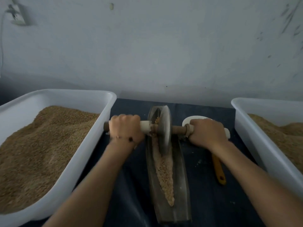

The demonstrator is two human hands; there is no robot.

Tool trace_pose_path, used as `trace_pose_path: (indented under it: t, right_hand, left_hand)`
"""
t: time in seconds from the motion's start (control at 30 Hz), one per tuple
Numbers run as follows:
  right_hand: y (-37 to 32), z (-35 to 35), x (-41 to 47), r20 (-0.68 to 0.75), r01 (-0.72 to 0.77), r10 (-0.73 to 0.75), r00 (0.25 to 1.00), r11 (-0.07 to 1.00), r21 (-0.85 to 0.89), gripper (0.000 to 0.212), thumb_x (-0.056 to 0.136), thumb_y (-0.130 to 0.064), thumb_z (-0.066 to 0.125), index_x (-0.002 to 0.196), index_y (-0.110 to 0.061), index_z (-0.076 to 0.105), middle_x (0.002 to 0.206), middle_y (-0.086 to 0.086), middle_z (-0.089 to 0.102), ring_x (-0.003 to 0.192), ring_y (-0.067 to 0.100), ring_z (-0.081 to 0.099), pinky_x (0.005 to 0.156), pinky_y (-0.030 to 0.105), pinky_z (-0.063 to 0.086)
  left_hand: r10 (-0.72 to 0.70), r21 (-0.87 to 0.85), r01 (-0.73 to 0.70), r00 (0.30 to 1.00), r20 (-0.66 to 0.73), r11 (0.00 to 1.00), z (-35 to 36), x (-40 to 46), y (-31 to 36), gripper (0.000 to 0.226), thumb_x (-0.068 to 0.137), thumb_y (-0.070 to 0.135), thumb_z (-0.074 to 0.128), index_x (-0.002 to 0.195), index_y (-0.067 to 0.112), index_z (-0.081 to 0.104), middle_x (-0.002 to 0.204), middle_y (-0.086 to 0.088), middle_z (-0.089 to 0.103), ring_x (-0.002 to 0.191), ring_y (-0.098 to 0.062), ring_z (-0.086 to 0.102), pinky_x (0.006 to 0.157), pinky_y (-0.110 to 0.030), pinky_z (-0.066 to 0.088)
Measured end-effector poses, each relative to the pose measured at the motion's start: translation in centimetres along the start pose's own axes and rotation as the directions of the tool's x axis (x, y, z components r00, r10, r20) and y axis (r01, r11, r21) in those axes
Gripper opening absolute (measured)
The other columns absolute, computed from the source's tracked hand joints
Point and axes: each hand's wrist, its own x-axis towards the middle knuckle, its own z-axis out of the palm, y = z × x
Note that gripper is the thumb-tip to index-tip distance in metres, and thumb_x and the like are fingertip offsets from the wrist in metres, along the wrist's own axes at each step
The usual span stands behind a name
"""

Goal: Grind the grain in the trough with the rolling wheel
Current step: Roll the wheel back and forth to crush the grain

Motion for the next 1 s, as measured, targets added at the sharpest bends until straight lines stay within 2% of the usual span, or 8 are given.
trace_pose_path:
  t: [0.1,0.2,0.33,0.47,0.57,0.73,0.93,1.0]
  right_hand:
    - [0.6,-0.8,4.5,0.327,-0.063,0.041,0.944,0.996,0.059,0.005,0.062,-0.026,0.059,0.064,-0.021,0.058,0.063,-0.002,0.059,0.055,0.014,0.054,0.048,0.023,0.033]
    - [0.6,-1.9,7.2,0.568,-0.152,0.036,0.822,0.976,0.158,0.016,0.054,-0.009,0.063,0.04,-0.015,0.058,0.047,0.002,0.057,0.041,0.015,0.051,0.046,0.021,0.037]
    - [0.3,-2.3,7.4,0.64,-0.163,0.013,0.768,0.971,0.176,0.025,0.054,-0.005,0.062,0.032,-0.014,0.058,0.038,-0.001,0.052,0.033,0.012,0.048,0.045,0.02,0.039]
    - [0.1,-1.2,4.6,0.296,-0.069,0.045,0.954,0.995,0.07,0.008,0.065,-0.025,0.06,0.061,-0.02,0.056,0.062,-0.001,0.059,0.053,0.015,0.053,0.049,0.024,0.036]
    - [0.0,0.8,-1.1,-0.162,0.029,-0.032,0.986,0.999,-0.025,0.025,0.077,-0.032,0.061,0.061,-0.024,0.042,0.061,-0.004,0.052,0.053,0.019,0.048,0.05,0.028,0.028]
    - [-0.4,1.9,-9.6,-0.62,0.115,-0.081,0.781,0.993,0.015,0.016,0.067,-0.001,0.075,0.075,-0.003,0.061,0.066,0.011,0.057,0.057,0.029,0.052,0.054,0.036,0.04]
    - [-0.6,0.8,-9.0,-0.666,0.172,-0.179,0.725,0.982,-0.077,0.023,0.065,-0.001,0.073,0.07,-0.01,0.052,0.06,0.006,0.051,0.054,0.025,0.046,0.051,0.034,0.035]
    - [-0.5,0.6,-6.2,-0.576,0.172,-0.165,0.801,0.984,-0.043,0.028,0.062,-0.01,0.073,0.06,-0.014,0.046,0.053,0.002,0.046,0.048,0.019,0.038,0.048,0.027,0.026]
  left_hand:
    - [0.0,0.001,0.0,0.935,0.356,1.0,-1.0,5.0,-0.4,0.018,0.072,0.035,0.063,0.079,0.019,0.058,0.069,0.002,0.051,0.068,-0.017,0.05,0.066,-0.031,0.041]
    - [0.024,0.009,-0.041,0.743,0.669,0.999,-1.8,8.0,-0.3,0.009,0.063,0.01,0.067,0.066,0.006,0.059,0.068,-0.008,0.057,0.064,-0.022,0.053,0.066,-0.03,0.047]
    - [0.048,0.054,-0.143,0.626,0.779,0.988,-1.7,8.6,-0.3,0.006,0.071,-0.002,0.067,0.072,0.002,0.062,0.066,-0.008,0.055,0.062,-0.018,0.051,0.068,-0.03,0.046]
    - [-0.031,-0.059,0.076,0.838,0.545,0.995,-1.6,5.7,-0.5,0.015,0.07,0.027,0.068,0.075,0.014,0.064,0.071,-0.001,0.06,0.069,-0.019,0.057,0.065,-0.03,0.045]
    - [0.055,0.013,-0.055,0.998,-0.01,0.998,-0.8,-0.4,0.2,0.016,0.073,0.03,0.07,0.079,0.019,0.06,0.072,0.002,0.06,0.067,-0.017,0.056,0.064,-0.03,0.044]
    - [0.089,0.053,-0.071,0.821,-0.565,0.996,-1.0,-8.3,0.9,0.017,0.063,0.008,0.073,0.062,0.012,0.057,0.059,-0.005,0.053,0.054,-0.021,0.05,0.06,-0.033,0.034]
    - [-0.008,-0.078,-0.054,0.771,-0.637,0.995,0.7,-8.5,0.4,0.019,0.07,0.006,0.07,0.061,0.01,0.054,0.055,-0.005,0.049,0.051,-0.023,0.048,0.056,-0.031,0.031]
    - [0.017,-0.082,-0.081,0.808,-0.589,0.993,1.0,-6.3,0.2,0.02,0.069,0.009,0.066,0.059,0.012,0.05,0.053,-0.005,0.047,0.048,-0.021,0.045,0.054,-0.028,0.03]
